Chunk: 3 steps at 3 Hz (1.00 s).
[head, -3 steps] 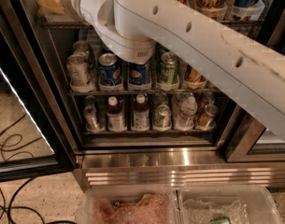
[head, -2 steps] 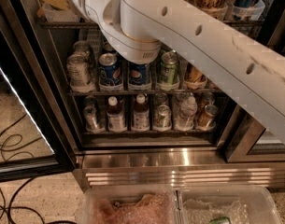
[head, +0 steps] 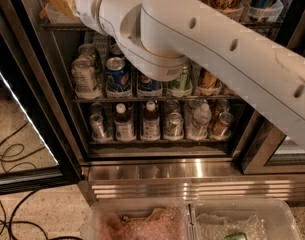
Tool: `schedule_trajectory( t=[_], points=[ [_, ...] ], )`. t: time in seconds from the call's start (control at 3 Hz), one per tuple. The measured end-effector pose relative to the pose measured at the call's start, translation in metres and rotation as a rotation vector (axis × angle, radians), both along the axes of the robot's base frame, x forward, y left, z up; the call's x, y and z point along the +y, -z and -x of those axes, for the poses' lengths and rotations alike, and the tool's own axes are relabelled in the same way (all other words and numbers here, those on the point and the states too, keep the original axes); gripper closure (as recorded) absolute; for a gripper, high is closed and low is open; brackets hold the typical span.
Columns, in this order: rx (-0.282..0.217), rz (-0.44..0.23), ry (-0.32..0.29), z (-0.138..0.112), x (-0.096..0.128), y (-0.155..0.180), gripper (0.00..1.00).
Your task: Pick green can from top shelf of fridge
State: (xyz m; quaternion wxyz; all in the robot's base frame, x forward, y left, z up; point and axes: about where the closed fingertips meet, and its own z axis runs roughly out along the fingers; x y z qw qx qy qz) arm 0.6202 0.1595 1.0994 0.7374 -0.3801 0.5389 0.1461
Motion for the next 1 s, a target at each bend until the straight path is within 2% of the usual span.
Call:
schedule_trajectory(
  t=[0.33, 0.67, 1.0],
  points=[
    [0.071, 0.003, -0.03, 0.018, -0.002, 0.021, 1.0],
    [0.112, 0.002, -0.049, 0.029, -0.002, 0.032, 1.0],
    [0.122, 0.004, -0.053, 0.033, -0.003, 0.034, 1.0]
  ],
)
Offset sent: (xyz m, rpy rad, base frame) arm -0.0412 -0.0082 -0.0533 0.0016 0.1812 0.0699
